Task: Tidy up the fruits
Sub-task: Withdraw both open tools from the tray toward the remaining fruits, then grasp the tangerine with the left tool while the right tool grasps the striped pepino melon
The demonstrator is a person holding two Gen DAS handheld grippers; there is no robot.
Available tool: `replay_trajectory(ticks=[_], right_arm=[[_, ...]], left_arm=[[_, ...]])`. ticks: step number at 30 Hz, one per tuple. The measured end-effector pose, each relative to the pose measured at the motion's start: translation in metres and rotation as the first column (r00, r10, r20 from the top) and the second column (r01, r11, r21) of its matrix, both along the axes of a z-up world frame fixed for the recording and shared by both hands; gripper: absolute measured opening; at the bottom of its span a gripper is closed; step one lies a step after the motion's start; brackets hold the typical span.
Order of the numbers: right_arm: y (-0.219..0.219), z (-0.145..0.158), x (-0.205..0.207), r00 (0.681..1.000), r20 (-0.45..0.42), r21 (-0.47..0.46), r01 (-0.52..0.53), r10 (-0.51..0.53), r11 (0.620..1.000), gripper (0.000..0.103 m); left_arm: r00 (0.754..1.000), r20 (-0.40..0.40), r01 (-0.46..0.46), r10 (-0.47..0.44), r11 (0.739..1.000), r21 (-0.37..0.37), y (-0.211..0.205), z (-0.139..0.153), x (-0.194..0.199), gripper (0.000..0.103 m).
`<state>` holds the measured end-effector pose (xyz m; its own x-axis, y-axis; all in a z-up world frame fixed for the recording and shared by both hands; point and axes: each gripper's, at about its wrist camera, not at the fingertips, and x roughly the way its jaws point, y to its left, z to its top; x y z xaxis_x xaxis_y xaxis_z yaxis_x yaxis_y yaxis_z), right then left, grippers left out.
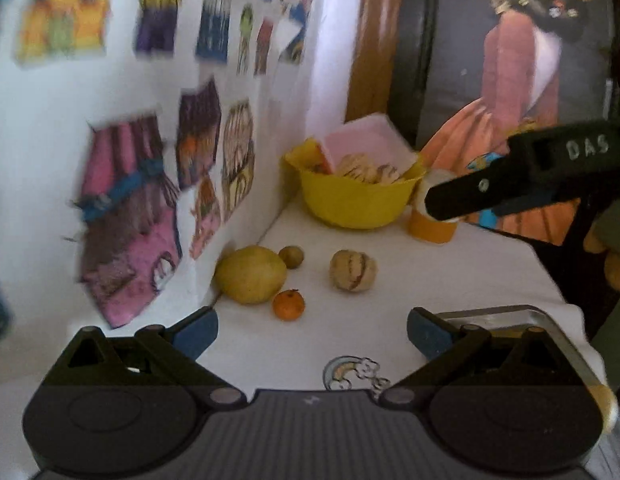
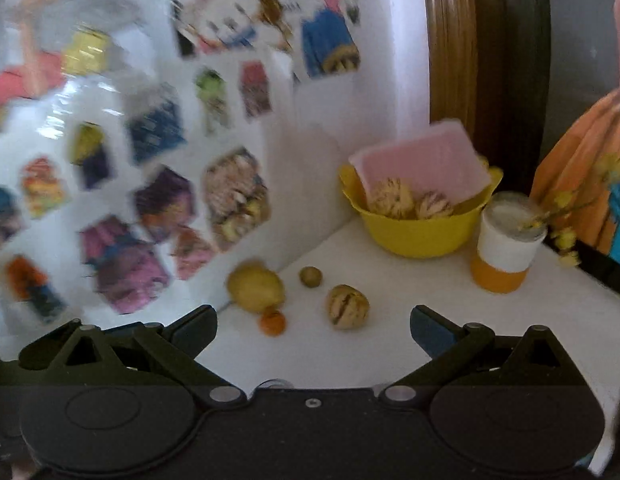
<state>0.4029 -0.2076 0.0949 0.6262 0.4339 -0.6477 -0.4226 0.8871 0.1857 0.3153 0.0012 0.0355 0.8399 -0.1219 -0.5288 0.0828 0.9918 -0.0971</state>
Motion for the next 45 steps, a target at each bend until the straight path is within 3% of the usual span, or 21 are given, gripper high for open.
replay_trajectory(ticks=[5, 11, 13, 17, 18, 23, 32, 45], right_arm=[[0.002, -0.047, 0.047, 0.994, -0.109, 0.058, 0.026, -0.019, 0.998, 0.102], [0.008, -0.079, 0.086, 0.984, -0.176, 0.093, 0.038, -0.021, 0.995, 0.094], [0.012, -0.085, 0.093, 0.981, -0.192, 0.096, 0.041, -0.022, 0.995, 0.089], [0.018, -0.092, 0.098, 0.980, -0.198, 0.088, 0.045, -0.027, 0.995, 0.076], [0.018, -0.093, 0.099, 0.980, -0.197, 0.085, 0.050, -0.033, 0.995, 0.074], [0.025, -0.100, 0.104, 0.977, -0.210, 0.068, 0.057, -0.041, 0.996, 0.066], [0.029, -0.112, 0.112, 0.973, -0.225, 0.072, 0.068, -0.050, 0.995, 0.050], [0.017, -0.093, 0.085, 0.978, -0.206, 0.055, 0.044, -0.032, 0.998, 0.049]], left_arm=[[0.998, -0.055, -0.039, 0.036, 0.998, -0.052, 0.002, -0.019, 0.037, 0.102], [0.996, -0.079, -0.042, 0.043, 0.999, 0.013, -0.006, -0.041, 0.064, 0.101], [0.995, -0.083, -0.048, 0.050, 0.999, 0.019, -0.006, -0.044, 0.069, 0.095], [0.994, -0.095, -0.058, 0.057, 0.998, -0.004, -0.005, -0.048, 0.077, 0.085], [0.993, -0.100, -0.058, 0.057, 0.998, -0.011, -0.005, -0.049, 0.079, 0.078], [0.990, -0.123, -0.068, 0.063, 0.997, -0.032, -0.005, -0.053, 0.090, 0.067], [0.987, -0.143, -0.079, 0.076, 0.997, -0.019, -0.005, -0.058, 0.102, 0.033], [0.988, -0.147, -0.053, 0.048, 0.998, -0.034, -0.009, -0.044, 0.072, 0.031]])
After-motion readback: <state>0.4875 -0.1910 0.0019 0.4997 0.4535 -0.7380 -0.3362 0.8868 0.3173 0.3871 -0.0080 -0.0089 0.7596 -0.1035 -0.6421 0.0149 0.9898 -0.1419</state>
